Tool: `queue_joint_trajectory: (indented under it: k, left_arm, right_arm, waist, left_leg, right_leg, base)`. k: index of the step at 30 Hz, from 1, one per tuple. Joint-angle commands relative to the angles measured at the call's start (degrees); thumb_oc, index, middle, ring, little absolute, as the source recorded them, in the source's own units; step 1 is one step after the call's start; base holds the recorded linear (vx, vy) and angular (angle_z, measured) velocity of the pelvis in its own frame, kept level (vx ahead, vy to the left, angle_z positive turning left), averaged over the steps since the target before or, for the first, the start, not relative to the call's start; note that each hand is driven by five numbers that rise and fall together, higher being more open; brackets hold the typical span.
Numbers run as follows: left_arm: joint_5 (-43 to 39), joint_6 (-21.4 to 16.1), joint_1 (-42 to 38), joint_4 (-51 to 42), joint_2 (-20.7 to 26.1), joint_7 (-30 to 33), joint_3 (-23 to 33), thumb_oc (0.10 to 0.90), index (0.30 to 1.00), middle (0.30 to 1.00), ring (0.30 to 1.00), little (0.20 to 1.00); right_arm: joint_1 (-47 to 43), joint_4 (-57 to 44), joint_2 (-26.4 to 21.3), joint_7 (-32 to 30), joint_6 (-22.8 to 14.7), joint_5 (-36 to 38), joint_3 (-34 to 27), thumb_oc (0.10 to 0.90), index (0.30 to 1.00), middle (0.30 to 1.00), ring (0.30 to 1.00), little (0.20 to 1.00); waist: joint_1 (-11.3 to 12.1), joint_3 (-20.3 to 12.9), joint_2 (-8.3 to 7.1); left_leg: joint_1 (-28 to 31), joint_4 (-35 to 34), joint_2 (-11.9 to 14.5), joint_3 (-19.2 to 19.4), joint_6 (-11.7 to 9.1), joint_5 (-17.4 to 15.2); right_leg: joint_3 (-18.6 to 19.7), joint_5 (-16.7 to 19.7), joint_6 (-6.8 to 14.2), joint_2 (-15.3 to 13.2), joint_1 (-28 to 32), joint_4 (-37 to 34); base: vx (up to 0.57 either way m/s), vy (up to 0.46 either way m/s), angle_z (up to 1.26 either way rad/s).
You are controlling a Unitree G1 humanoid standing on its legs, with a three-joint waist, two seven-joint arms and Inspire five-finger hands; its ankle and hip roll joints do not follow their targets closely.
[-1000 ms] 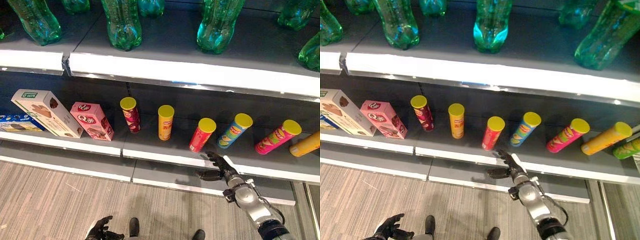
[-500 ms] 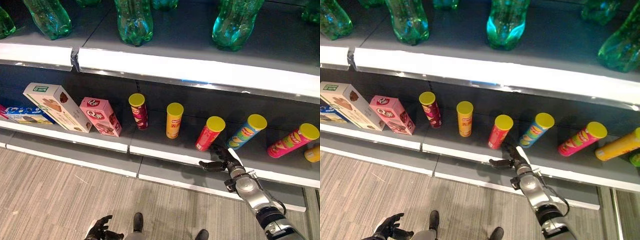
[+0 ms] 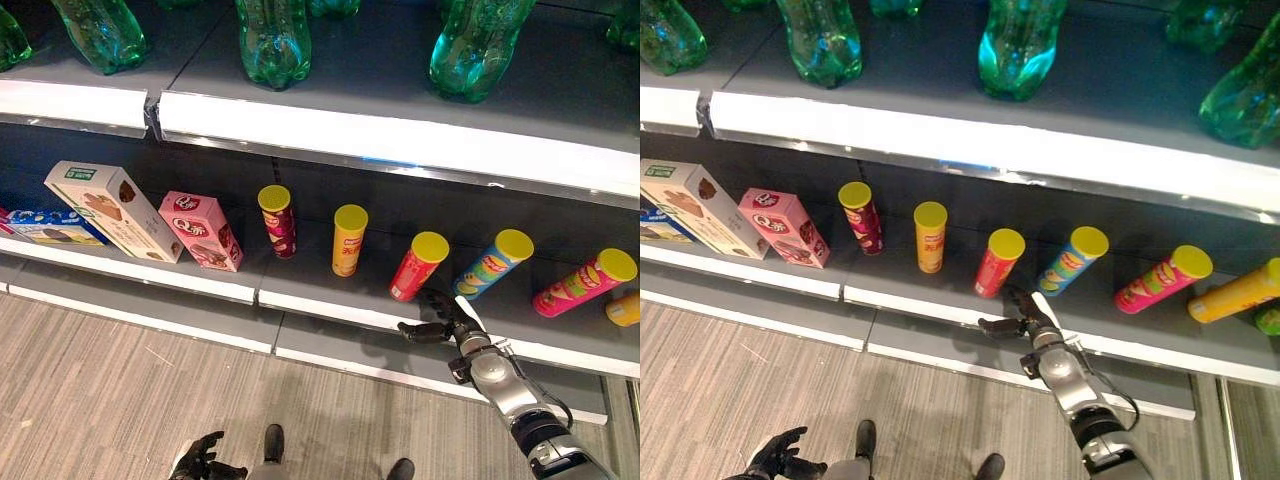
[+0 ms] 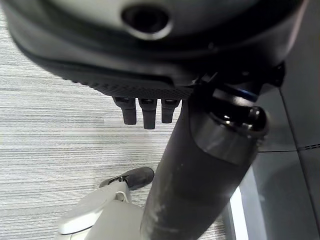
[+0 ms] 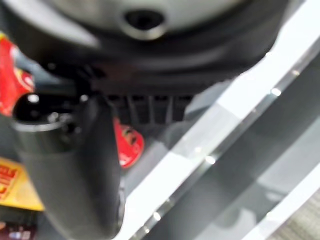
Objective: Put the goods on the table back onto the shelves and tidy them up.
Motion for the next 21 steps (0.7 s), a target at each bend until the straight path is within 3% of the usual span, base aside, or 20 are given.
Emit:
queue_joint_trajectory:
  k: [1,6,10,15,21]
  left_arm:
    - [1.1,-1.3,-2.4,4.4,3.1,2.6,1.0,0.800,0.900,0.900,0.900,0.900]
    - [2.3,-0.9,-2.7,4.9,2.8,2.5,2.7,0.800,0.900,0.900,0.900,0.900]
    - [2.8,-1.0,-3.5,4.9,2.3,2.0,3.9,0.800,0.900,0.900,0.900,0.900]
    - [3.4,-1.4,-4.6,5.2,1.9,0.9,3.8,0.800,0.900,0.900,0.900,0.900]
    - [3.9,-1.6,-6.0,4.4,1.6,0.5,2.5,0.800,0.900,0.900,0.900,0.900]
  right_arm:
    - [1.1,-16.5,-6.9,-2.7,-5.2,-2.4,-5.2,0.800,0.900,0.900,0.900,0.900]
    - [11.5,-32.1,-9.2,1.0,-7.7,0.2,-11.5,0.800,0.900,0.900,0.900,0.900]
    - [21.9,-42.6,-6.8,6.8,-9.9,7.0,-14.9,0.800,0.900,0.900,0.900,0.900]
    - [29.8,-43.3,-4.0,15.3,-9.6,18.4,-13.1,0.800,0.900,0.900,0.900,0.900]
    - [33.5,-35.7,-2.9,17.9,-7.0,15.7,-8.9,0.800,0.900,0.900,0.900,0.900]
  waist:
    - [-1.0,-0.9,-0.61]
    - [-2.9,-1.4,-1.24]
    - [-5.5,-2.2,-1.76]
    - [-7.7,-3.2,-2.13]
    - [-9.2,-4.1,-2.22]
  left_leg:
    - [2.5,0.2,2.8,3.6,-3.1,-2.5]
    - [3.3,0.2,3.3,4.7,-3.2,-2.7]
    - [4.6,0.2,4.0,6.3,-3.5,-2.9]
    - [5.8,0.2,4.4,8.3,-3.9,-3.0]
    - [7.3,0.2,4.7,9.7,-4.0,-3.4]
  right_leg:
    - [0.7,0.4,4.8,-6.1,1.8,2.8]
    - [1.7,0.4,4.8,-5.7,1.6,2.9]
    - [3.5,0.3,4.9,-5.2,1.3,2.8]
    - [5.2,0.2,4.9,-4.7,0.9,2.8]
    - [6.4,-0.2,4.6,-4.3,1.2,3.0]
  base:
    - [0.00,0.000,0.00]
    - [-0.01,-0.009,-0.05]
    - [-0.02,-0.011,-0.19]
    - [-0.02,-0.007,-0.24]
    - [0.00,0.003,-0.19]
